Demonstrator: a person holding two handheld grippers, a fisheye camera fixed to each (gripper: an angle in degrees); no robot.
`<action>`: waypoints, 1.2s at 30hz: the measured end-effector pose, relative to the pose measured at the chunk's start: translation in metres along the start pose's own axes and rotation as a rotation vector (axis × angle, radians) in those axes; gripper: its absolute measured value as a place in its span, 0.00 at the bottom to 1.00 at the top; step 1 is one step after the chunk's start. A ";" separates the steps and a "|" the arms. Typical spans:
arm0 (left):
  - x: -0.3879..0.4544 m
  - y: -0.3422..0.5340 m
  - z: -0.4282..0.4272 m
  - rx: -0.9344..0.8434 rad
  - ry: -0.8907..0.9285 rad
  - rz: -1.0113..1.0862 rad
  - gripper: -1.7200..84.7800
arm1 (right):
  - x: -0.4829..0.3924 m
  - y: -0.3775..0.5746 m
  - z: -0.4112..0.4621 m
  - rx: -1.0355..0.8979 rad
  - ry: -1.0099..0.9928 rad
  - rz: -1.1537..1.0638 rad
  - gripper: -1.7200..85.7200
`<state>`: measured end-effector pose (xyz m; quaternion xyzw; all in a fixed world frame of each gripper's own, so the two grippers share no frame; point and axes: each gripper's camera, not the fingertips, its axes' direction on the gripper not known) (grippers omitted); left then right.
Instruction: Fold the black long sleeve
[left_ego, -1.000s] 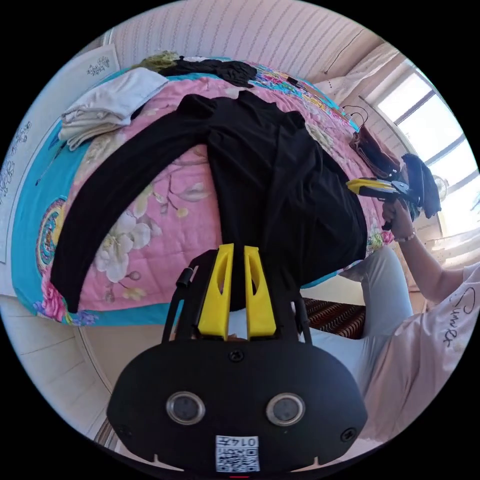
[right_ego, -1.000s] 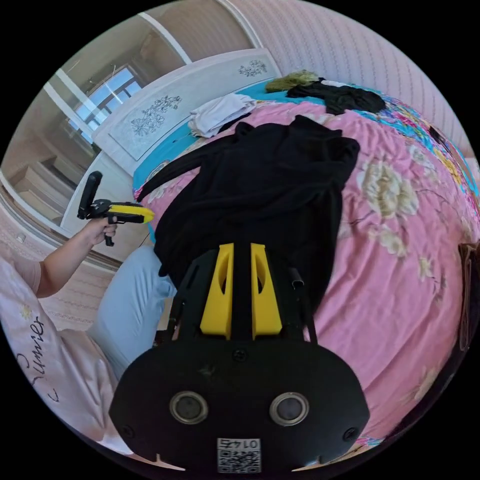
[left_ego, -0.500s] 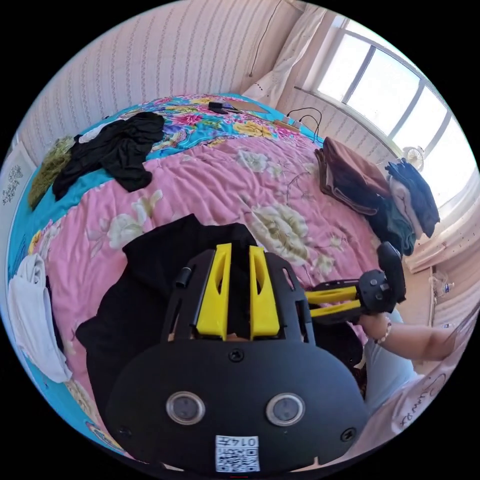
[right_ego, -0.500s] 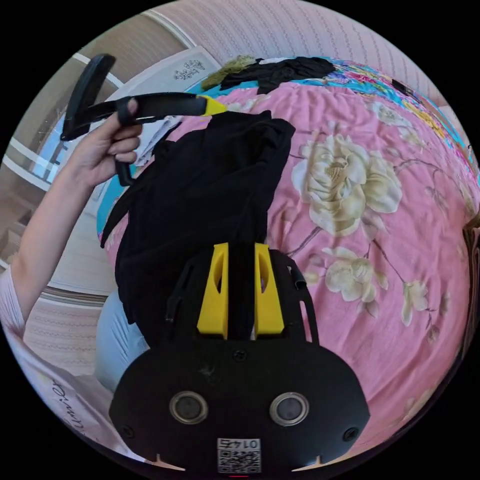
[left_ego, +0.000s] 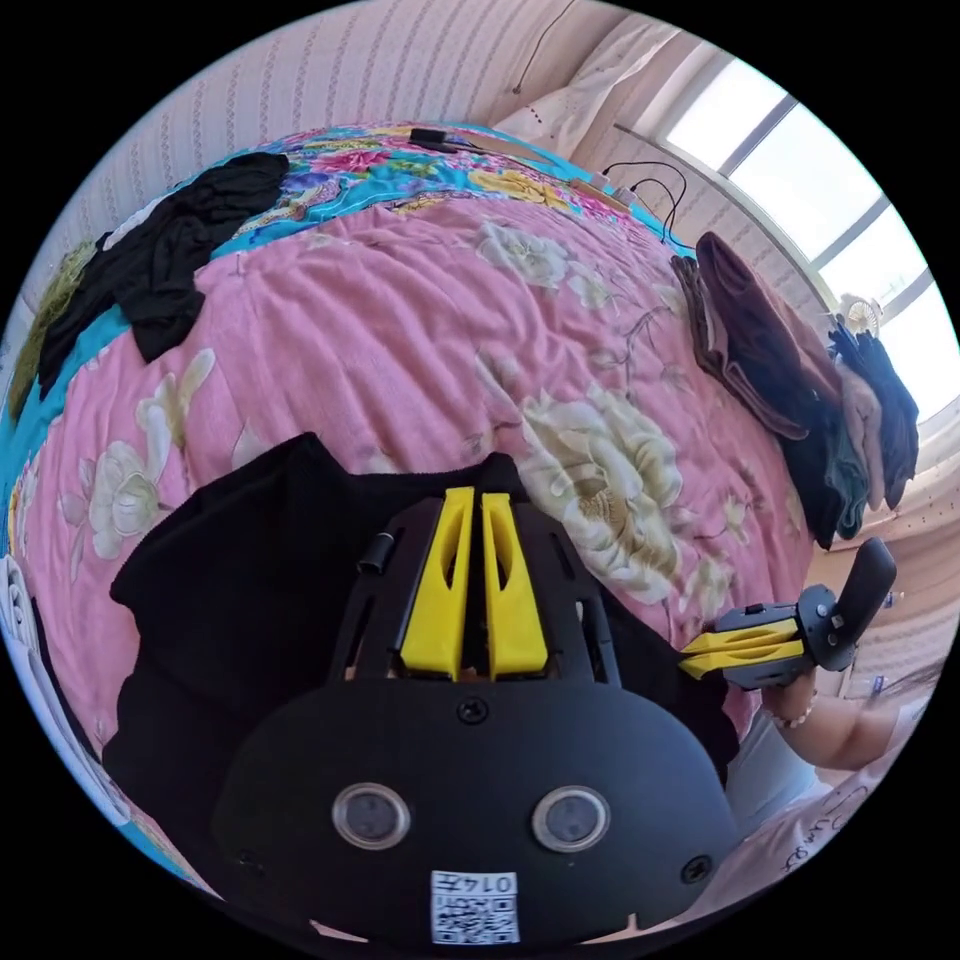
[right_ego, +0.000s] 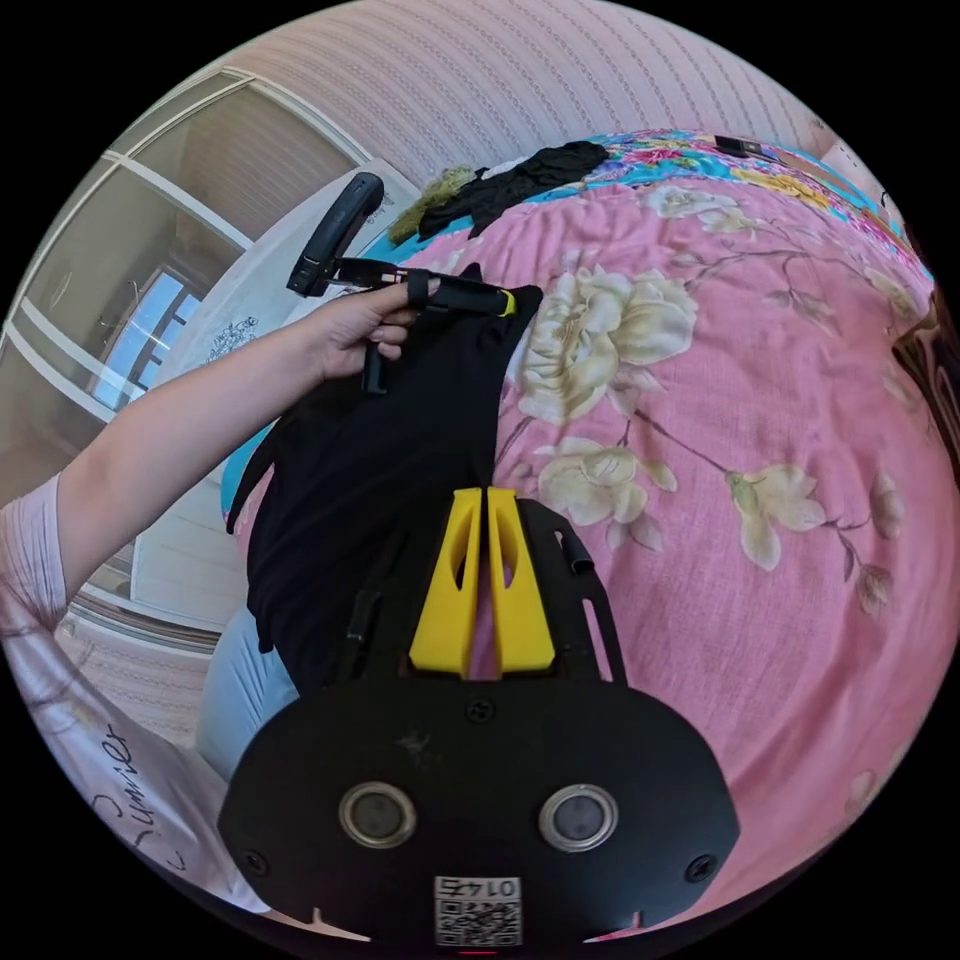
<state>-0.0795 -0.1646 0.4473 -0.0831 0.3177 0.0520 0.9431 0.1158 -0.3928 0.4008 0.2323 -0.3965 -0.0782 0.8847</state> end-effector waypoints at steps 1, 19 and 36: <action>-0.001 0.000 -0.001 0.009 0.007 -0.013 0.03 | 0.002 0.000 0.001 -0.001 -0.001 0.003 0.02; 0.008 0.311 -0.173 0.035 -0.191 -0.121 0.09 | -0.028 0.156 -0.073 -0.086 0.041 0.070 0.07; -0.026 0.078 -0.086 0.060 0.135 -0.121 0.02 | 0.004 -0.032 -0.018 -0.152 0.177 -0.089 0.06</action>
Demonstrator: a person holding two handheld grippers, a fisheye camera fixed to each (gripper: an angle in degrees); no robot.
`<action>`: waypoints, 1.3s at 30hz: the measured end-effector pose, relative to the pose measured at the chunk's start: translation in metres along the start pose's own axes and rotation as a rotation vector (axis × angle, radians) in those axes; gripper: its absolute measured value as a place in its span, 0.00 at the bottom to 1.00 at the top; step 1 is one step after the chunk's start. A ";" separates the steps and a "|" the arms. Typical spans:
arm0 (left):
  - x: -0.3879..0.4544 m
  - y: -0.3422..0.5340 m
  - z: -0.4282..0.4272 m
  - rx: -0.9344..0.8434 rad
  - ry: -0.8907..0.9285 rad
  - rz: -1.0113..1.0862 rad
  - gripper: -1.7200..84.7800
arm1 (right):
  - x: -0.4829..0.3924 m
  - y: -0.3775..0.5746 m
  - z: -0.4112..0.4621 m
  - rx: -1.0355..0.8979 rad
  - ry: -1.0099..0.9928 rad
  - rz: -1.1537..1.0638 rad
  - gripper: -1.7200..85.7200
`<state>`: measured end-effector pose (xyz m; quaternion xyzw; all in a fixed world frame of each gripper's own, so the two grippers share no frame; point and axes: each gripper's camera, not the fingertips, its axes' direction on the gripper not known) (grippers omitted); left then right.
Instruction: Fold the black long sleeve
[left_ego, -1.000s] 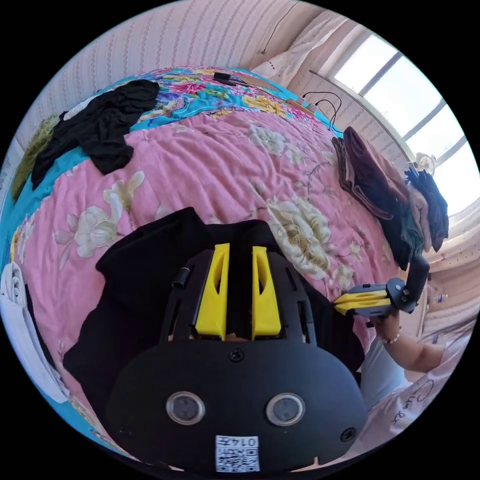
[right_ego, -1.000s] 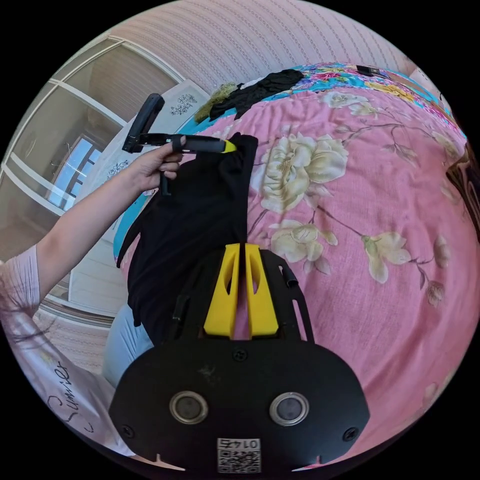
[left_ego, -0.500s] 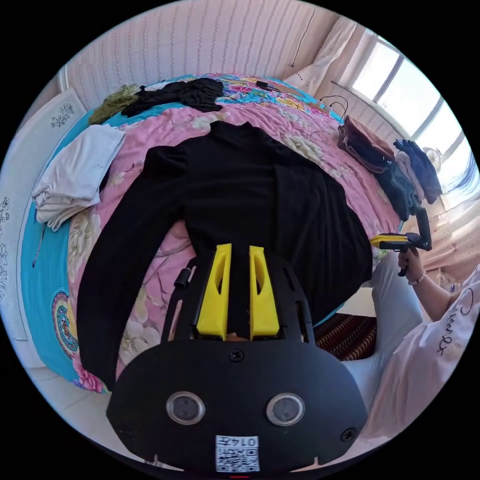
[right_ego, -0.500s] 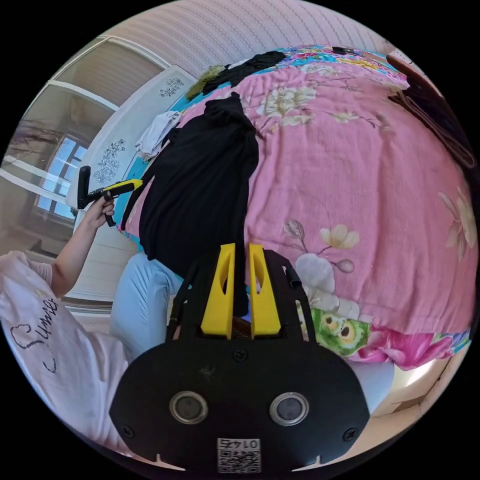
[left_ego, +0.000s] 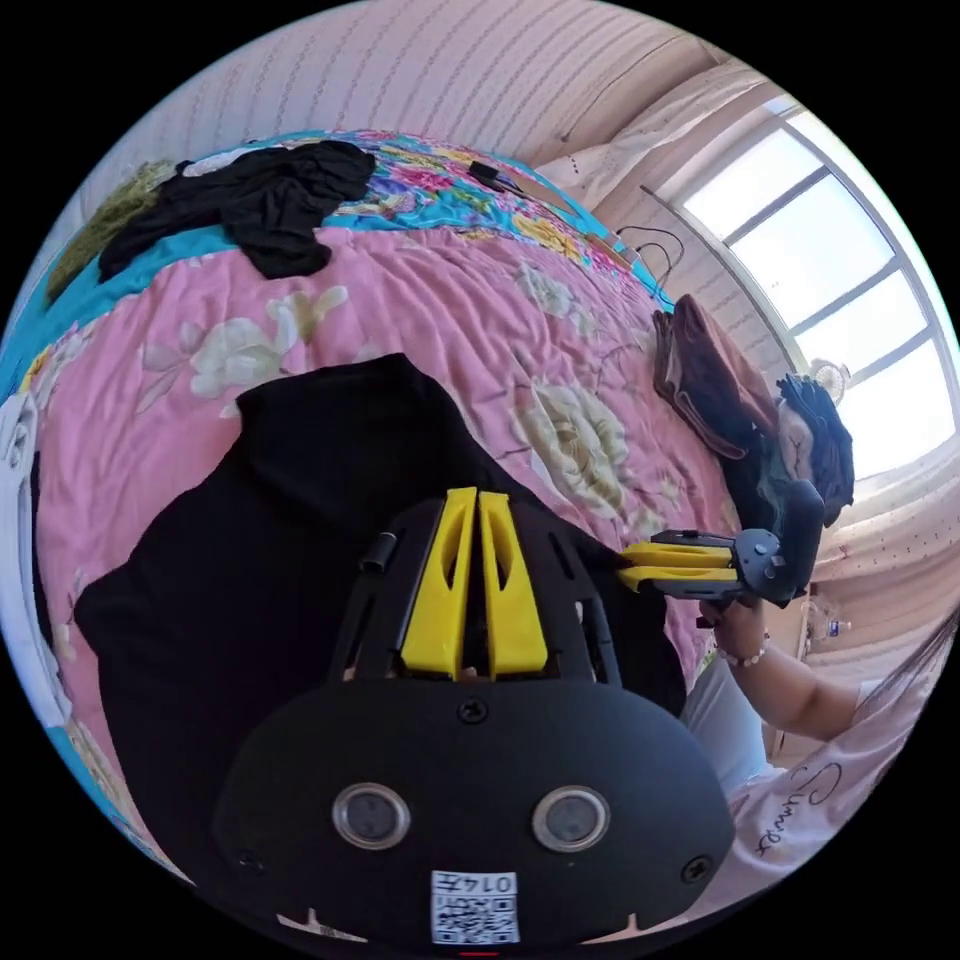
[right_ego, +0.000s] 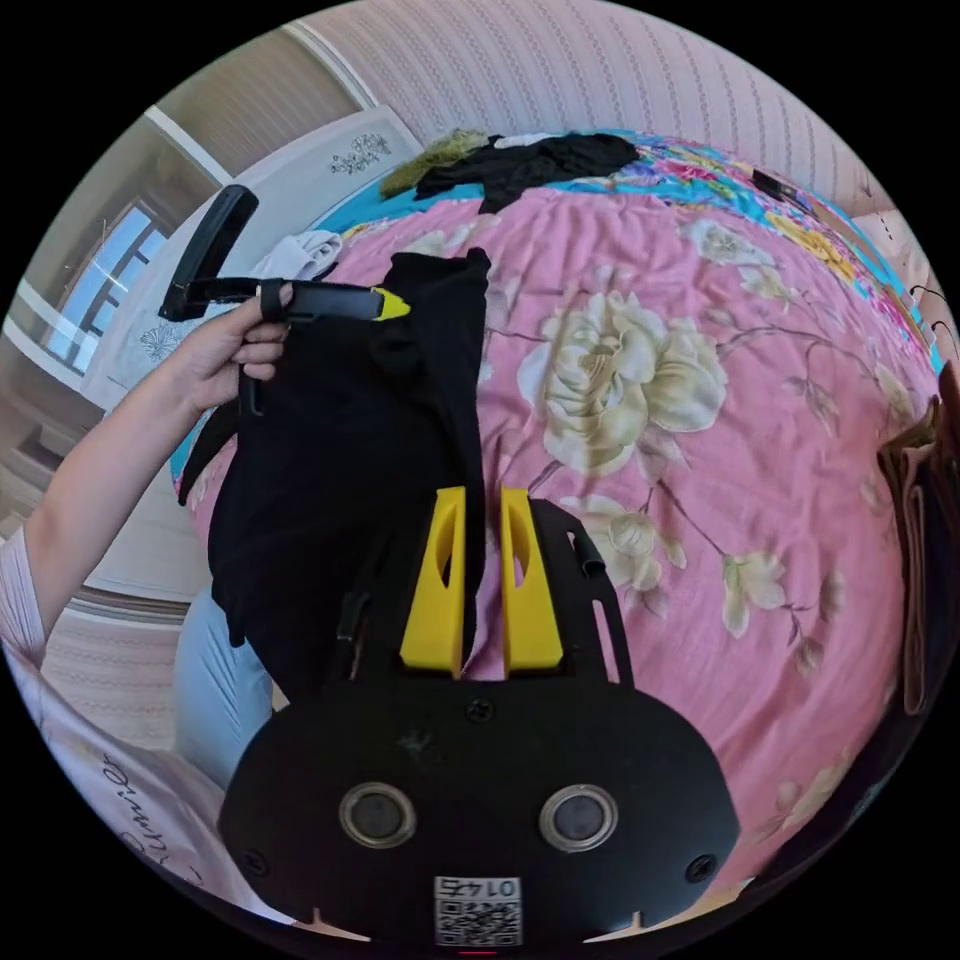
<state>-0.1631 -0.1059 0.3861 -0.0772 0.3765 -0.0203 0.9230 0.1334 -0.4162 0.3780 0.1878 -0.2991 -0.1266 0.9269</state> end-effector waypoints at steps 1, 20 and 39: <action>0.001 -0.004 0.002 0.008 0.010 0.007 0.02 | 0.004 -0.001 0.003 -0.014 -0.019 -0.006 0.05; 0.082 0.009 -0.057 0.085 -0.179 0.215 0.16 | 0.049 0.045 -0.018 0.189 -0.203 0.160 0.03; 0.184 0.437 -0.057 -0.069 -0.405 0.077 0.06 | -0.080 0.206 0.025 -0.170 -0.112 0.154 0.04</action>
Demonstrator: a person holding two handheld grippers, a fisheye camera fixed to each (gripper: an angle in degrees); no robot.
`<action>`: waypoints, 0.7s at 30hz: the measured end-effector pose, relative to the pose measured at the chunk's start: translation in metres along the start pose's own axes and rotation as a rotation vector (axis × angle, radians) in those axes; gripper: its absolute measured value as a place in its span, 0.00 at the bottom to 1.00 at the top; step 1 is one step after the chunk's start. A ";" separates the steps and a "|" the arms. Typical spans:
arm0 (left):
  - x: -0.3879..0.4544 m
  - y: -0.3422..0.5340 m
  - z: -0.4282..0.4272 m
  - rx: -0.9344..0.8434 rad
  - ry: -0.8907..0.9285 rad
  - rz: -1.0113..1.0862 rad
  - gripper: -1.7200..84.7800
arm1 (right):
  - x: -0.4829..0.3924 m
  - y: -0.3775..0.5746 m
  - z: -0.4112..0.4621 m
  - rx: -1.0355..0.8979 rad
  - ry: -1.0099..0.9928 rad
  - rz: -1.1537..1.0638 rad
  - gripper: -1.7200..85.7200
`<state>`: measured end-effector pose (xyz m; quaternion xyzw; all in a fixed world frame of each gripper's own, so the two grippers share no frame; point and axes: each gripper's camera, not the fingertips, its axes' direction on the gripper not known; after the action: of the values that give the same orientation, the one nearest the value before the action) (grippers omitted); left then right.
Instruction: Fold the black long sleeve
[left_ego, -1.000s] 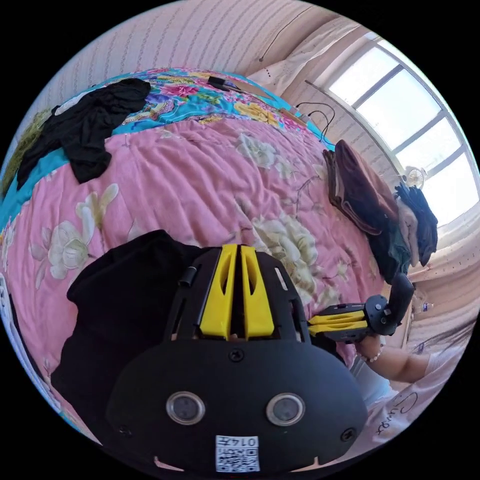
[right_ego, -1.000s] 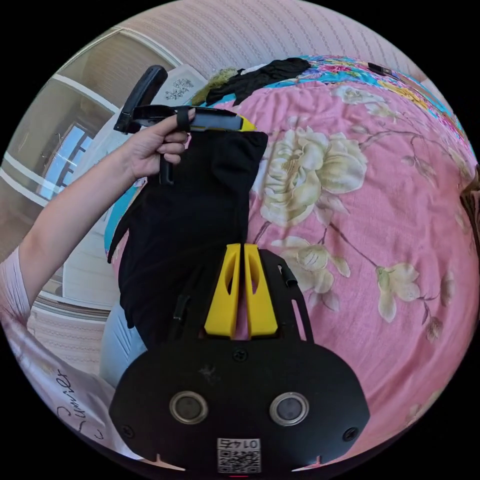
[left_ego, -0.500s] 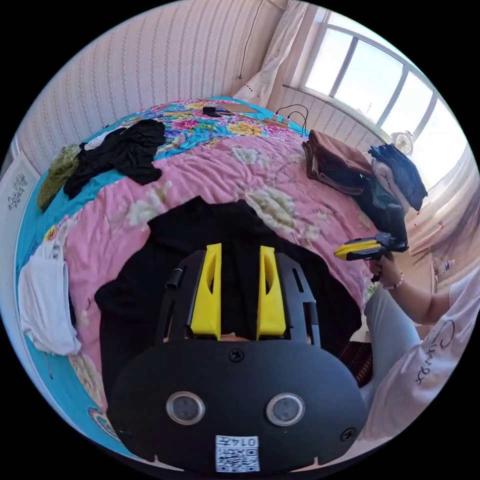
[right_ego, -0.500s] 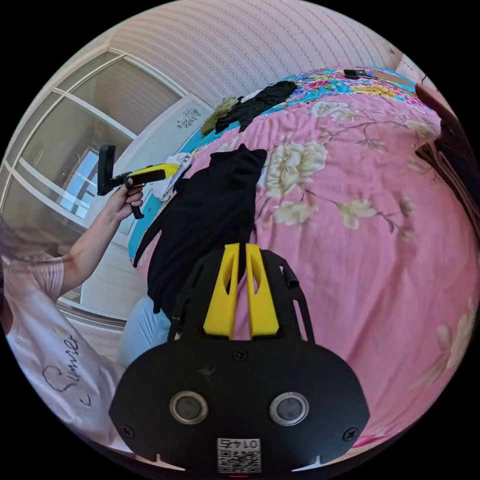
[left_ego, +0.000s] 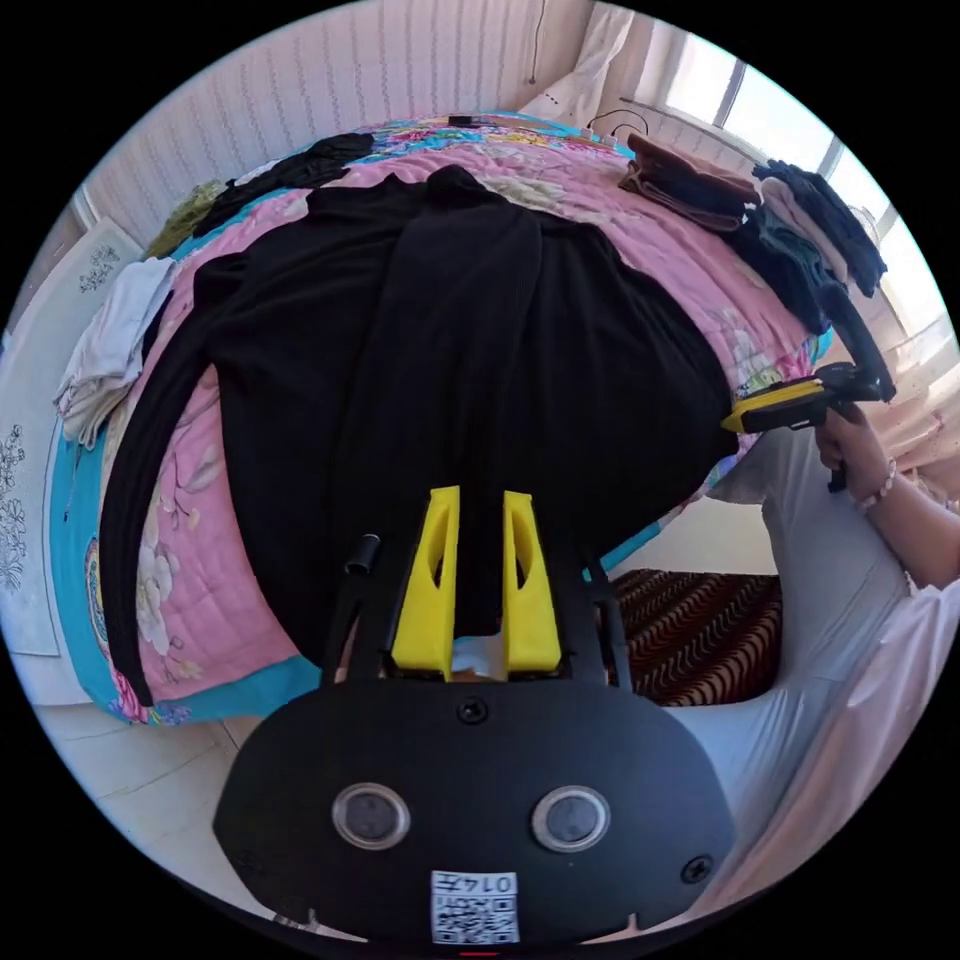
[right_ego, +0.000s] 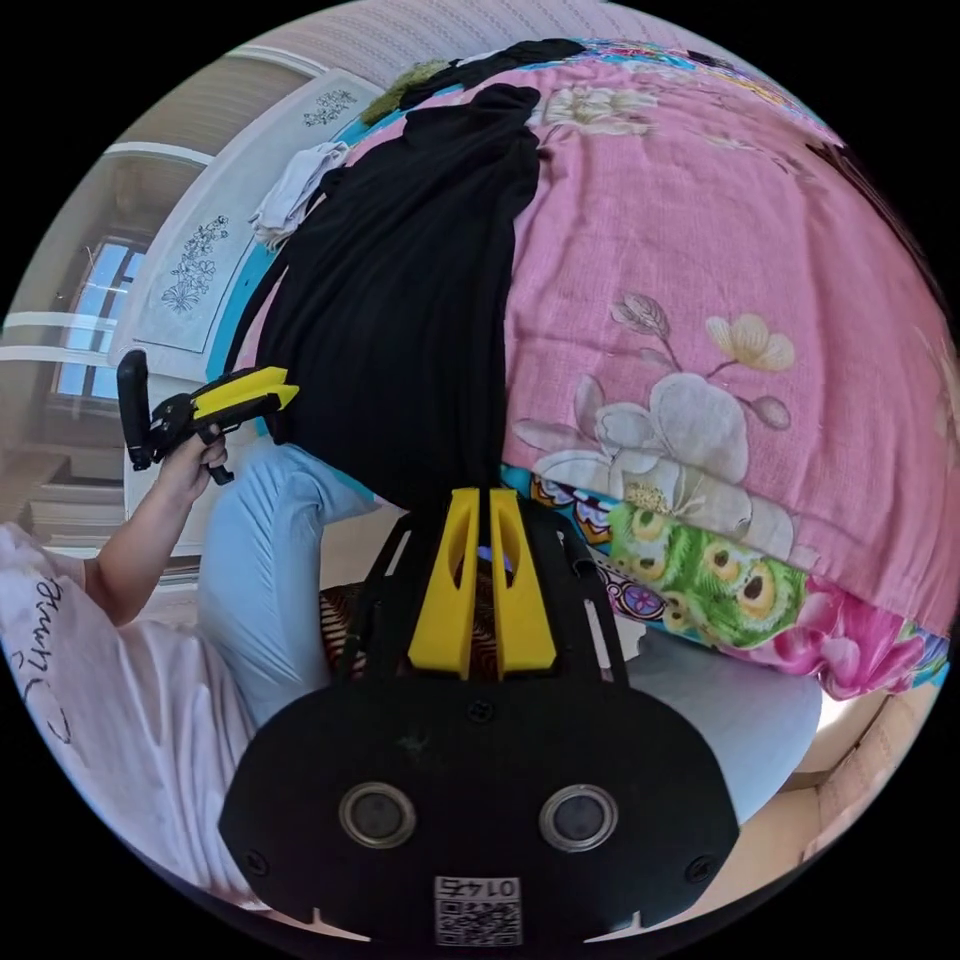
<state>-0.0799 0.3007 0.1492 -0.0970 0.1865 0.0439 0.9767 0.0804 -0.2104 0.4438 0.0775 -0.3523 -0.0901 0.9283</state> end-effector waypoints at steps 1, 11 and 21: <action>0.002 0.004 -0.003 0.011 -0.012 0.007 0.05 | -0.002 0.000 0.000 -0.003 0.002 0.001 0.04; 0.009 0.061 -0.030 -0.053 0.087 0.026 0.07 | -0.031 -0.009 0.019 -0.051 -0.029 0.067 0.03; -0.104 0.232 -0.152 0.304 -0.106 -0.468 0.10 | -0.138 -0.059 0.006 -0.018 0.110 -0.115 0.05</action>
<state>-0.2583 0.4911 0.0095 0.0125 0.1120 -0.2060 0.9720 -0.0321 -0.2373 0.3475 0.0940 -0.2948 -0.1422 0.9402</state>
